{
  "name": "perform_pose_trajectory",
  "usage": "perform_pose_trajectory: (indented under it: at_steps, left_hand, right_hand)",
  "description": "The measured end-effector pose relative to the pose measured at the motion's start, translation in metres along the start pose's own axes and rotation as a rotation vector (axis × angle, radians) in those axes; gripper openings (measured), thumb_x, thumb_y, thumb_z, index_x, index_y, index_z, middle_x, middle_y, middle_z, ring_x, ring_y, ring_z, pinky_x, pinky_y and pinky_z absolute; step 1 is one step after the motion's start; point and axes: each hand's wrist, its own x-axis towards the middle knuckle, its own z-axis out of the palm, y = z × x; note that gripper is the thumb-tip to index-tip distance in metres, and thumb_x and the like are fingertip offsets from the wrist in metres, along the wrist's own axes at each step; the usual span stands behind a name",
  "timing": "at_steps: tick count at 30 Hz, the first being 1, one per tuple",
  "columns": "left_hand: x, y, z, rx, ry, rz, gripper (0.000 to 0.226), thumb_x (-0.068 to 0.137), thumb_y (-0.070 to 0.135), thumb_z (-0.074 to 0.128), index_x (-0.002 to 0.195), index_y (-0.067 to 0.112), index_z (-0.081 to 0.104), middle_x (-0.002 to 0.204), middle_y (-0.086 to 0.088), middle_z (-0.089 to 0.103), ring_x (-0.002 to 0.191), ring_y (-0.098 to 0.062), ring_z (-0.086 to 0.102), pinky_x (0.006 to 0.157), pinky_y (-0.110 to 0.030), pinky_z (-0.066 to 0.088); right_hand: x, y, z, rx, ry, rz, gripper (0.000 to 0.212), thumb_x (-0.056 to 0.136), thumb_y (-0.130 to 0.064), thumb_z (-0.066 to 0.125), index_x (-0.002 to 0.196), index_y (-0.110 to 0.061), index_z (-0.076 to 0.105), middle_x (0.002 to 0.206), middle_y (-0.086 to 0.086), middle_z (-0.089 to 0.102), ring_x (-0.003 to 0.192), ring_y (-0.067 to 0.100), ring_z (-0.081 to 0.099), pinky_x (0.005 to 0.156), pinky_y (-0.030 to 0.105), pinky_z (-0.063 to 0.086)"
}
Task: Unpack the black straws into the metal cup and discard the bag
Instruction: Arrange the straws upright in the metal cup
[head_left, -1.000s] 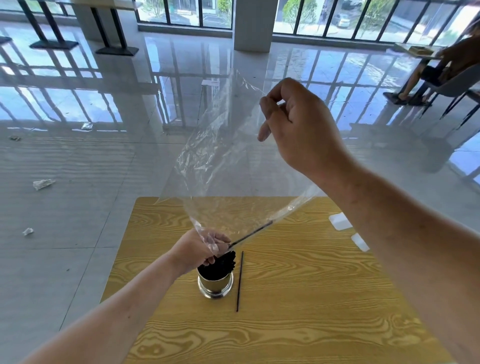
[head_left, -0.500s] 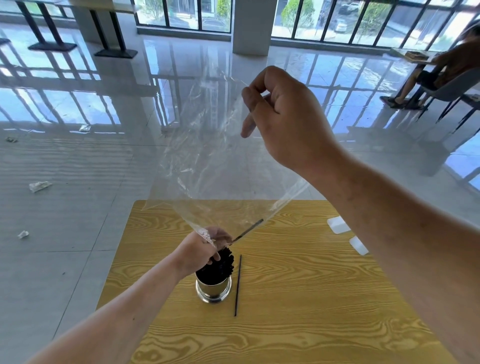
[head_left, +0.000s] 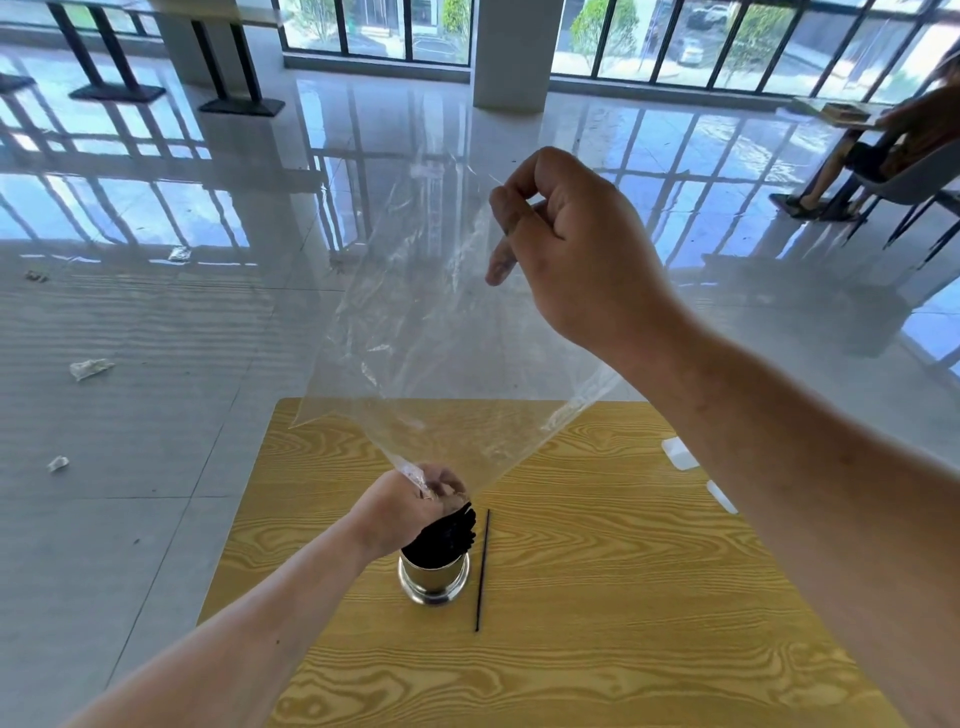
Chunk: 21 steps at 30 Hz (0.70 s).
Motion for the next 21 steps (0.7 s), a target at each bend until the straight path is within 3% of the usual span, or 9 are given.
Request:
perform_pose_trajectory:
  at_steps: [4,7,11,15,18,21]
  left_hand:
    - [-0.003,-0.009,-0.003,0.022,0.014,-0.01,0.017,0.091,0.026,0.078,0.094,0.043,0.076,0.091,0.011,0.079,0.076,-0.006,0.074,0.07,-0.026,0.054]
    - [-0.004,-0.015,-0.008,0.084,0.048,-0.032,0.022,0.096,0.02,0.071,0.093,0.041,0.075,0.09,0.01,0.078,0.076,-0.008,0.07,0.071,-0.026,0.053]
    - [-0.007,-0.014,-0.013,0.075,0.08,-0.029,0.027,0.099,0.009,0.062,0.094,0.031,0.077,0.082,0.004,0.073,0.071,-0.014,0.063,0.072,-0.034,0.053]
    - [-0.006,-0.008,-0.011,-0.097,0.098,-0.125,0.038,0.092,-0.012,0.047,0.098,0.01,0.077,0.089,-0.007,0.072,0.069,-0.016,0.06,0.068,-0.029,0.049]
    - [-0.005,-0.003,-0.009,-0.215,0.129,-0.152,0.037,0.09,-0.011,0.043,0.099,0.004,0.075,0.089,-0.007,0.071,0.07,-0.018,0.059,0.067,-0.03,0.047]
    - [-0.003,0.003,-0.008,-0.251,0.138,-0.137,0.029,0.084,0.004,0.05,0.097,0.008,0.076,0.085,-0.001,0.073,0.072,-0.016,0.06,0.066,-0.03,0.046]
  right_hand:
    - [-0.006,0.007,0.004,0.002,-0.008,0.018,0.018,0.11,-0.026,0.057,0.093,-0.02,0.056,0.069,-0.003,0.077,0.049,-0.004,0.061,0.047,0.009,0.035]
    - [-0.009,0.014,0.0,0.002,-0.004,0.046,0.02,0.111,-0.026,0.057,0.092,-0.021,0.055,0.07,-0.003,0.078,0.045,-0.005,0.058,0.045,0.008,0.033]
    - [-0.013,0.027,-0.012,-0.019,0.04,0.096,0.019,0.111,-0.028,0.056,0.093,-0.02,0.057,0.069,-0.007,0.078,0.049,-0.003,0.06,0.046,0.011,0.034]
    - [-0.018,0.046,-0.025,0.044,0.098,0.143,0.022,0.11,-0.029,0.055,0.088,-0.025,0.055,0.071,-0.004,0.079,0.041,0.003,0.054,0.046,0.023,0.039]
    - [-0.021,0.067,-0.037,0.118,0.154,0.198,0.02,0.107,-0.035,0.054,0.087,-0.031,0.054,0.072,-0.002,0.08,0.04,0.013,0.047,0.048,0.031,0.038]
    - [-0.028,0.091,-0.048,0.21,0.225,0.286,0.018,0.105,-0.037,0.054,0.088,-0.03,0.055,0.073,0.002,0.08,0.039,0.018,0.043,0.048,0.031,0.034]
